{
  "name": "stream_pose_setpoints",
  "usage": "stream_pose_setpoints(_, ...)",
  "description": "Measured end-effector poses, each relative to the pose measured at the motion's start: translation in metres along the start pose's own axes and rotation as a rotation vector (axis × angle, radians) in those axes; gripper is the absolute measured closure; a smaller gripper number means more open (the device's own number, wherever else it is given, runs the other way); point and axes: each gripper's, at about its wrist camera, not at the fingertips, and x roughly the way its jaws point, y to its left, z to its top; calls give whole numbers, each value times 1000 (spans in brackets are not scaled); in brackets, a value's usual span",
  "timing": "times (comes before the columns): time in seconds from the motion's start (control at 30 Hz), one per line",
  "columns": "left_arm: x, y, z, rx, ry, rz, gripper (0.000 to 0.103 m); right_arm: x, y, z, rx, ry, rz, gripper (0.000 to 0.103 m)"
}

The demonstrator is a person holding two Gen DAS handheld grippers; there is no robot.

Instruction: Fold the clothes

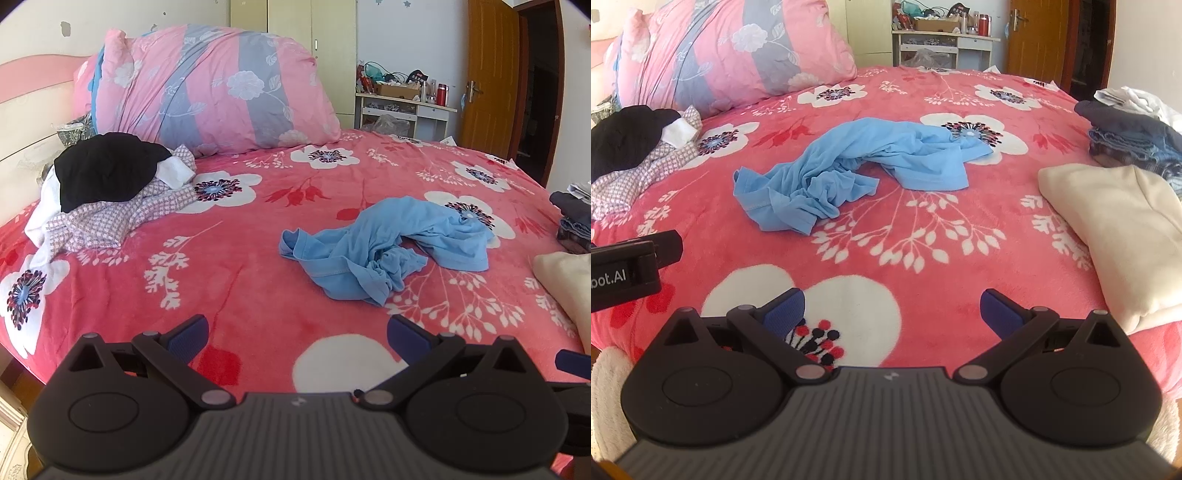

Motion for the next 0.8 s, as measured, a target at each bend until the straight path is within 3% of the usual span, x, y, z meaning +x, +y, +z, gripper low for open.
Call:
stream_pose_setpoints(0.53, 14, 9, -6, -37, 81, -63, 0, 1, -7, 1, 36, -11, -25, 1)
stream_pose_setpoints(0.8, 14, 12, -7, -65, 87, 4, 0, 2, -7, 1, 41, -11, -22, 1)
